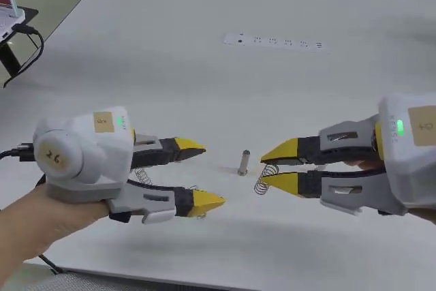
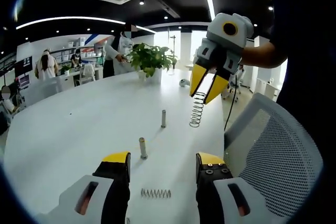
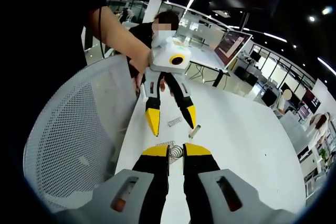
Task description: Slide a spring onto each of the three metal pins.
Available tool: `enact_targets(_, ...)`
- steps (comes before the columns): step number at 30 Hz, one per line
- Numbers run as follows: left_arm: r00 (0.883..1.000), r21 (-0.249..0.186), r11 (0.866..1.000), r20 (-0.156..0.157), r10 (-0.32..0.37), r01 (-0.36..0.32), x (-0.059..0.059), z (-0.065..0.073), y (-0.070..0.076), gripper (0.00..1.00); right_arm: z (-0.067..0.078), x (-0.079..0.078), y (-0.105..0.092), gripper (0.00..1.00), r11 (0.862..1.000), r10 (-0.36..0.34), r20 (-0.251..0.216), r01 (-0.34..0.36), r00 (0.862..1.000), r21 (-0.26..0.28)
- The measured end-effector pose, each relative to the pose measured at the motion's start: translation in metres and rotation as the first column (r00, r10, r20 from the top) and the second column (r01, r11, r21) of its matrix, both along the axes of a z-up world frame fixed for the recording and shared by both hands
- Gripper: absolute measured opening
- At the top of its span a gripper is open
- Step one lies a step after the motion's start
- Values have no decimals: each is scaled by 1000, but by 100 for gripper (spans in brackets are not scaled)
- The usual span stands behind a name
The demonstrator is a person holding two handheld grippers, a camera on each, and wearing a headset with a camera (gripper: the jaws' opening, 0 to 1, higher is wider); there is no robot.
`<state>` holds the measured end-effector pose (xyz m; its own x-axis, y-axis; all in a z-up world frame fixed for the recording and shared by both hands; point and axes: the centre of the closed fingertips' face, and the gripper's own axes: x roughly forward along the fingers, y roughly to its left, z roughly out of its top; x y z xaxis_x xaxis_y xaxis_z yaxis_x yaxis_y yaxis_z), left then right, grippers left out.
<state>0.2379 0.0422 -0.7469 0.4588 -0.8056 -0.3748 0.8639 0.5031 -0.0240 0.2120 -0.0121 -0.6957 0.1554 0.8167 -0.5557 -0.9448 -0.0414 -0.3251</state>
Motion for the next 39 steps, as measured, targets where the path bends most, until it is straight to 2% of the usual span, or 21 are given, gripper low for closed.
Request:
enact_targets(6,997,4,997,-2,77,-77,1,-3,23,55,1,3,-3,6,1000,-12,-1,12,1000,1)
enact_targets(11,994,6,994,-8,111,-110,1,-4,34,59,3,5,-4,6,1000,-17,5,17,1000,3)
enact_targets(16,991,22,990,-2,137,-137,3,-5,44,67,4,8,-7,6,1000,-24,9,24,1000,-1)
enact_targets(23,984,43,983,-22,179,-178,4,-14,59,80,2,12,-15,6,999,-42,13,42,999,-11)
enact_targets(31,976,59,976,-45,213,-210,4,-21,69,93,-1,14,-22,6,998,-53,21,54,998,-32)
enact_targets(39,972,58,973,-62,227,-224,3,-25,72,96,-4,22,-34,6,995,-85,40,87,996,-57)
